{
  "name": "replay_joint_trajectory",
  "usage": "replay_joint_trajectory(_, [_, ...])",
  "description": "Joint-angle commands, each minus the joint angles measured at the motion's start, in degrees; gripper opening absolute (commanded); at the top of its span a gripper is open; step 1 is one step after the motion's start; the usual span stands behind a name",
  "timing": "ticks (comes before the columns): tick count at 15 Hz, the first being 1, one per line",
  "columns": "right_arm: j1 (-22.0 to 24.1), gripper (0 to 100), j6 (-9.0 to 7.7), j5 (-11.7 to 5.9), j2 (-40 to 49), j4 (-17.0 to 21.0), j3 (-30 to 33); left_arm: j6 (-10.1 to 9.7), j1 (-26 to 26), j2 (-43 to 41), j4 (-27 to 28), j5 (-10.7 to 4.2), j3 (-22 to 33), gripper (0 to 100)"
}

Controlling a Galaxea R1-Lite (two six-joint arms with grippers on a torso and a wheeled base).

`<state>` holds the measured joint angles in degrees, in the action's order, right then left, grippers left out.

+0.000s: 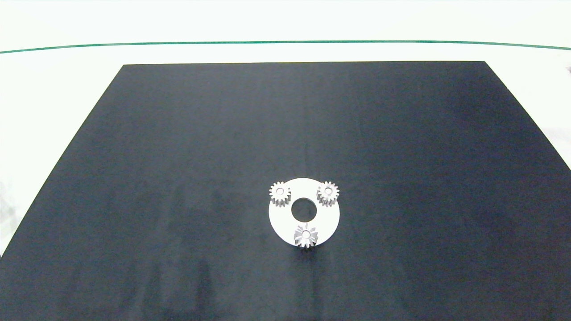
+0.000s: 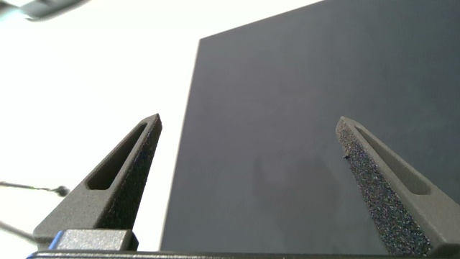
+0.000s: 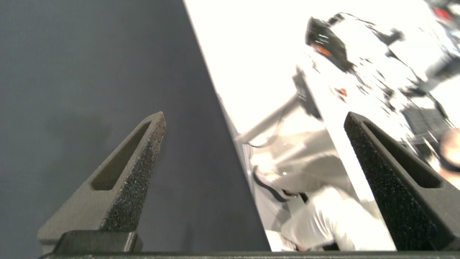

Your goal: Install three planetary gears onto the carrier pins

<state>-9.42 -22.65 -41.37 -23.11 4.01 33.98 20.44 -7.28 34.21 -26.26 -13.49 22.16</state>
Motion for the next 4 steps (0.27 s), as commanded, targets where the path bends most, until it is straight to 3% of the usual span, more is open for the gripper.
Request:
replay_joint_trajectory(1, [6.2,100,1.82,-1.08,17.8,-0.1,-9.8,0.47,6.4,-29.5,16.4,-0.04,-4.7,100])
replay_joint_trajectory(3, [10.4,100,3.67,-2.66,21.6,-0.1,-11.4,0.12,7.3,-34.2,21.1,-0.13,-6.2,100])
replay_joint_trajectory(4, [9.6,100,4.72,-4.94,22.9,-1.1,-12.0,-1.46,7.4,-34.2,20.6,-0.22,-7.6,100])
